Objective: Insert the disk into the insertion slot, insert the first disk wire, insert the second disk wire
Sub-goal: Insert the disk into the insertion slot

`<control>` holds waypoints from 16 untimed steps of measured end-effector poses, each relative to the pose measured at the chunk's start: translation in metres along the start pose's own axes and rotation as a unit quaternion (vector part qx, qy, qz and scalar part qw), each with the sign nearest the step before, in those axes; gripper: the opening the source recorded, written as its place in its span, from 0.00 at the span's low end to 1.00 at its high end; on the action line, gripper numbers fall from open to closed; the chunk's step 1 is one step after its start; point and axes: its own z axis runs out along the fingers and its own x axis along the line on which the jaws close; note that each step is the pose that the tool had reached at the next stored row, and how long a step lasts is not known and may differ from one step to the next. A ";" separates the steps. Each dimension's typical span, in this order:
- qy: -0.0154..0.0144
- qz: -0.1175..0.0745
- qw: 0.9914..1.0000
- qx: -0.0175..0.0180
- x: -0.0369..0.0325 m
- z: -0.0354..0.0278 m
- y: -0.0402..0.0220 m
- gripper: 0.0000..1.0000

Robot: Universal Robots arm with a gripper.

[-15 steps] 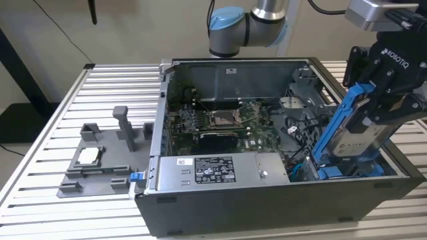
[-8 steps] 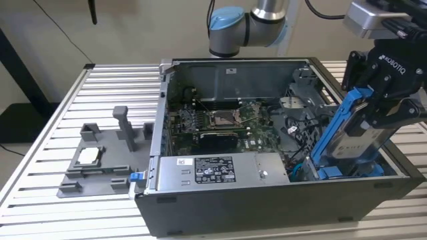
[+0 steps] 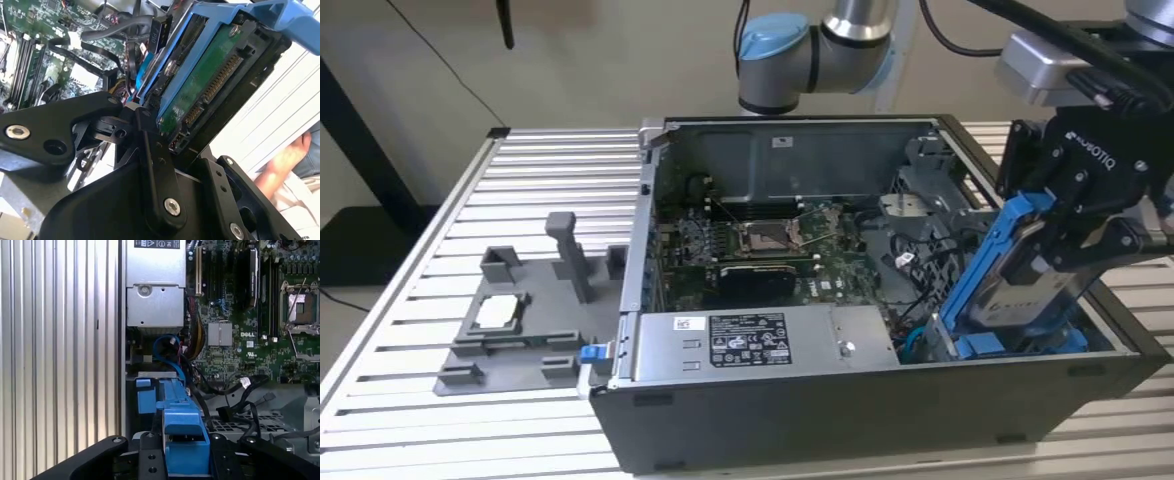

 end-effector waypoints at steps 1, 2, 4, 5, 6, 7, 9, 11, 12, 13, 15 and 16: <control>0.000 0.000 1.000 0.000 0.0001 0.0018 -0.0001 0.33; 0.000 0.000 1.000 0.000 0.0001 0.0037 -0.0002 0.33; 0.000 0.000 1.000 0.000 0.0003 0.0073 -0.0004 0.33; 0.000 0.000 1.000 0.000 0.0003 0.0092 -0.0005 0.33; 0.000 0.000 1.000 0.000 0.0004 0.0109 -0.0006 0.33; 0.000 0.000 1.000 0.000 0.0005 0.0127 -0.0007 0.33; 0.000 0.000 1.000 0.000 0.0006 0.0156 -0.0009 0.33; 0.000 0.000 1.000 0.000 0.0006 0.0173 -0.0010 0.33; 0.000 0.000 1.000 0.000 0.0006 0.0177 -0.0010 0.33; 0.000 0.000 1.000 0.000 0.0006 0.0176 -0.0010 0.33; 0.000 0.000 1.000 0.000 0.0006 0.0177 -0.0009 0.33; 0.000 0.000 1.000 0.000 0.0006 0.0177 -0.0010 0.33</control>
